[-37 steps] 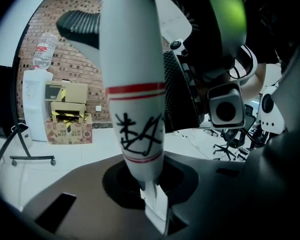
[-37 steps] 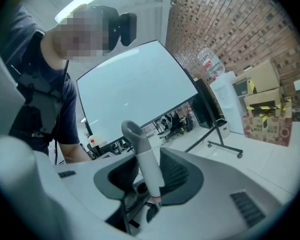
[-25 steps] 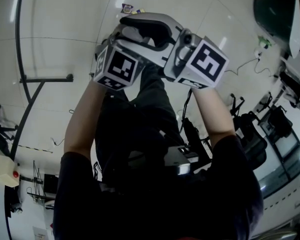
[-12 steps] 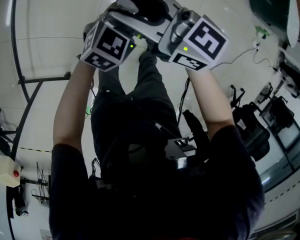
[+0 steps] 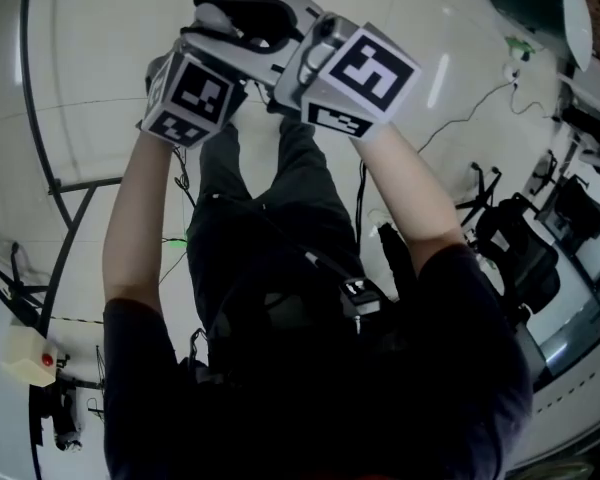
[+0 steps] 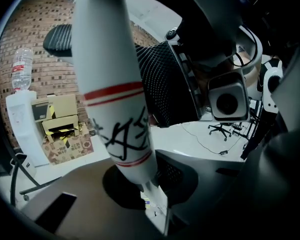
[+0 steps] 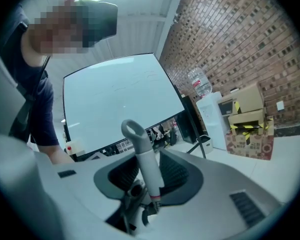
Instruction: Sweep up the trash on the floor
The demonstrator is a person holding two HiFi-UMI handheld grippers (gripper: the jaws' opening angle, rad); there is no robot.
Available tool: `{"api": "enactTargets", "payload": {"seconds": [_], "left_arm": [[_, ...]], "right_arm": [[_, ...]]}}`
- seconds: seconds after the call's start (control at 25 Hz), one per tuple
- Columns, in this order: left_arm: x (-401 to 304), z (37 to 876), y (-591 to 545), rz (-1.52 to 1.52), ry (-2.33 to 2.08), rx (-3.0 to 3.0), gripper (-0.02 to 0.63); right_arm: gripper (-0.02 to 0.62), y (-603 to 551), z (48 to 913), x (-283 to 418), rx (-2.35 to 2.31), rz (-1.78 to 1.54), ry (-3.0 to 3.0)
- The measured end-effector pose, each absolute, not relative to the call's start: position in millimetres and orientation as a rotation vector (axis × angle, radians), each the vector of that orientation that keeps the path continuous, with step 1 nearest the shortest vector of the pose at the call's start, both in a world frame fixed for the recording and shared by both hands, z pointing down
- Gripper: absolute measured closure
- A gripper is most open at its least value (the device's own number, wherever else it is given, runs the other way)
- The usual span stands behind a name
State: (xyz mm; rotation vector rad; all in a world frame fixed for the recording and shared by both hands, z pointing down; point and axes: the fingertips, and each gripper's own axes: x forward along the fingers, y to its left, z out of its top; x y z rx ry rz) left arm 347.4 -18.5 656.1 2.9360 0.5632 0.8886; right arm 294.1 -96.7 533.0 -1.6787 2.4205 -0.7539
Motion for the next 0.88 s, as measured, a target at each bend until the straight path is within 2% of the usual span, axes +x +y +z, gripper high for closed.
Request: {"api": "enactTargets", "payload": {"seconds": [0.4, 0.88], "left_arm": [[355.8, 643.6, -1.0, 0.94, 0.672, 2.873, 0.58], [348.0, 553.1, 5.9, 0.99, 0.777, 2.846, 0.58]], "right_arm": [[0.448, -82.3, 517.7, 306.8, -1.729, -0.784, 2.415], [0.463, -62.7, 421.5, 313.8, -1.768, -0.653, 2.421]]}}
